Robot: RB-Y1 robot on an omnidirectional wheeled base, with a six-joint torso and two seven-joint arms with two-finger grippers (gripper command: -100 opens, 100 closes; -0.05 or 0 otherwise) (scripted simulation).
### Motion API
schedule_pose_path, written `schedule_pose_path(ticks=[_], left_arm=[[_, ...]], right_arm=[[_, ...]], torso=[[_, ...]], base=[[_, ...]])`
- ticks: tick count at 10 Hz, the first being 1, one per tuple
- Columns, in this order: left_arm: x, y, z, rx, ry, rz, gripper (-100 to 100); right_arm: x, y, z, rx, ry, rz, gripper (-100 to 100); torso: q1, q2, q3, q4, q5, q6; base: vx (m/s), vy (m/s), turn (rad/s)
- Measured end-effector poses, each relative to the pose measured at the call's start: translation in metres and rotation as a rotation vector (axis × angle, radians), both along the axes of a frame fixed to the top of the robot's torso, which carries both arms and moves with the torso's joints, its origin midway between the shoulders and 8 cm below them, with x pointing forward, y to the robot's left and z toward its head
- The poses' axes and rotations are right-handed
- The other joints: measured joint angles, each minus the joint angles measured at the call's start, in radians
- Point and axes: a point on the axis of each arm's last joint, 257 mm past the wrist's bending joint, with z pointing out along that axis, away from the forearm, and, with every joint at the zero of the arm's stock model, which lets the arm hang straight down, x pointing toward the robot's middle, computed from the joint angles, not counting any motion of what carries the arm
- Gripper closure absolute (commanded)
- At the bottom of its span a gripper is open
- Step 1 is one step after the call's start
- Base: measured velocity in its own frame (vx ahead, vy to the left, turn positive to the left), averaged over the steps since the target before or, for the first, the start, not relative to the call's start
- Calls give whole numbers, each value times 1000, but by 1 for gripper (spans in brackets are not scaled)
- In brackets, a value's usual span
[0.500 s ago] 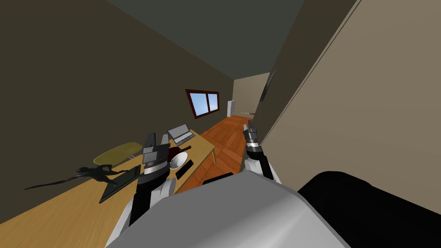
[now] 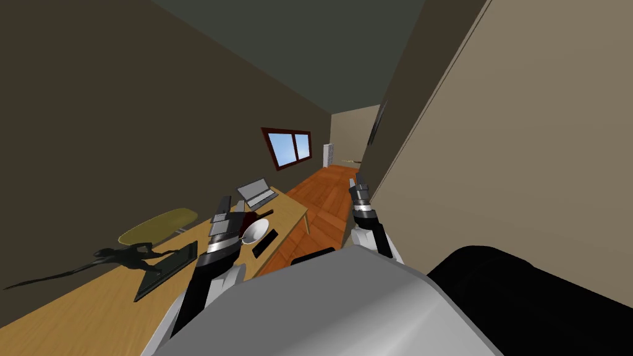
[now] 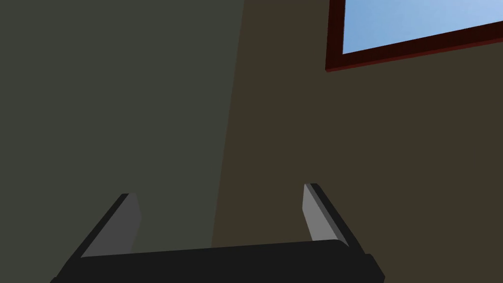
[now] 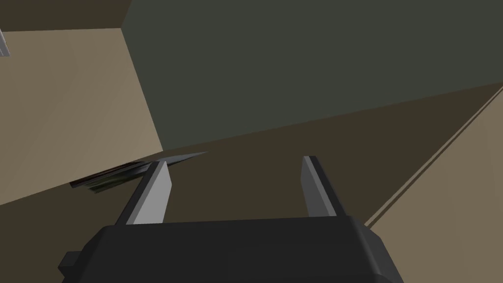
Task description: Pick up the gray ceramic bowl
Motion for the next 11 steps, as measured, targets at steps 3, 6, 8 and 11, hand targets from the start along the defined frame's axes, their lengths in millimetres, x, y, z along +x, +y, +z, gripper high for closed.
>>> schedule_pose_path(ticks=[3, 6, 8, 11], left_arm=[[16, 21, -37, -10, 128, 16, -100], [23, 38, -78, -26, 253, 33, -100], [29, 53, -103, -40, 335, 45, -100], [26, 73, -141, -63, 459, 65, -100]], right_arm=[[0, 0, 0, 0, 0, 0, 0], [0, 0, 0, 0, 0, 0, 0], [0, 0, 0, 0, 0, 0, 0], [0, 0, 0, 0, 0, 0, 0]], torso=[[1, 1, 0, 0, 0, 0], [0, -1, 0, 0, 0, 0], [0, -1, -1, 0, 0, 0], [0, -1, -1, 0, 0, 0]], base=[[-54, 66, -163], [-35, 53, -134], [-41, 63, -241], [-40, 53, -161]])
